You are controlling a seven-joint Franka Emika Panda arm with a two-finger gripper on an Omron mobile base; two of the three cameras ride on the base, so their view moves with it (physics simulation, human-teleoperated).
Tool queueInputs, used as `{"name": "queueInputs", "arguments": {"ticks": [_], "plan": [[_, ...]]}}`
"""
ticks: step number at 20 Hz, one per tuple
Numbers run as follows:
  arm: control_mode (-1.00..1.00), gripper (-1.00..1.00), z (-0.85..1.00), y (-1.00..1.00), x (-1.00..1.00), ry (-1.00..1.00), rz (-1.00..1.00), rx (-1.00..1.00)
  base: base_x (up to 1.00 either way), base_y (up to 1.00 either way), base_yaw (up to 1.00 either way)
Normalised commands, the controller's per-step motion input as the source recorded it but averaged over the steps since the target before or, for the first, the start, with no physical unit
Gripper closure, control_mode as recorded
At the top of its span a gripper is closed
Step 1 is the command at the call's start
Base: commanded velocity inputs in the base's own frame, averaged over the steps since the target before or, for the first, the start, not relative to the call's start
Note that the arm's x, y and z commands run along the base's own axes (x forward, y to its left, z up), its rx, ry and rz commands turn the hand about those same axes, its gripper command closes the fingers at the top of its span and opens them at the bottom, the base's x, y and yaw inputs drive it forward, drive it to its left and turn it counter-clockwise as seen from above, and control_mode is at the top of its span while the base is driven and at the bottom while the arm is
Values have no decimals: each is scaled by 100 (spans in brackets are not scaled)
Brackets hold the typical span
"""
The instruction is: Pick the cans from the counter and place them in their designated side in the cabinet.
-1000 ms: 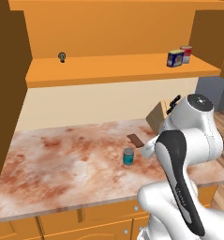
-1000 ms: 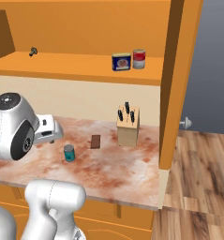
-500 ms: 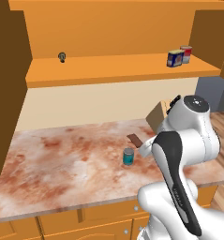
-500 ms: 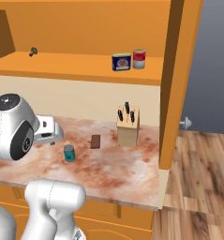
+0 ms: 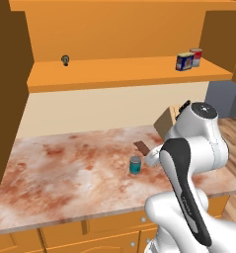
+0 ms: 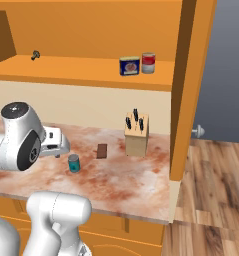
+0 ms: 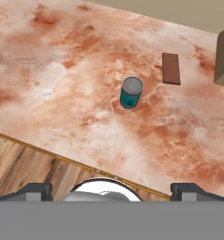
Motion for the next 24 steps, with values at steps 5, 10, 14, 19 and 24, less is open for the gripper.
{"name": "queueInputs", "arguments": {"ticks": [5, 10, 14, 19, 24], "plan": [[-100, -100, -13, 1, 15, 5, -1, 0, 0, 0, 0], [-100, -100, -8, 4, 19, 4, -2, 0, 0, 0, 0], [-100, -100, -5, 4, 10, 0, -3, 0, 0, 0, 0], [-100, -100, -8, 1, 6, 0, -5, 0, 0, 0, 0], [-100, -100, -9, 0, 8, 0, -6, 0, 0, 0, 0]]}}
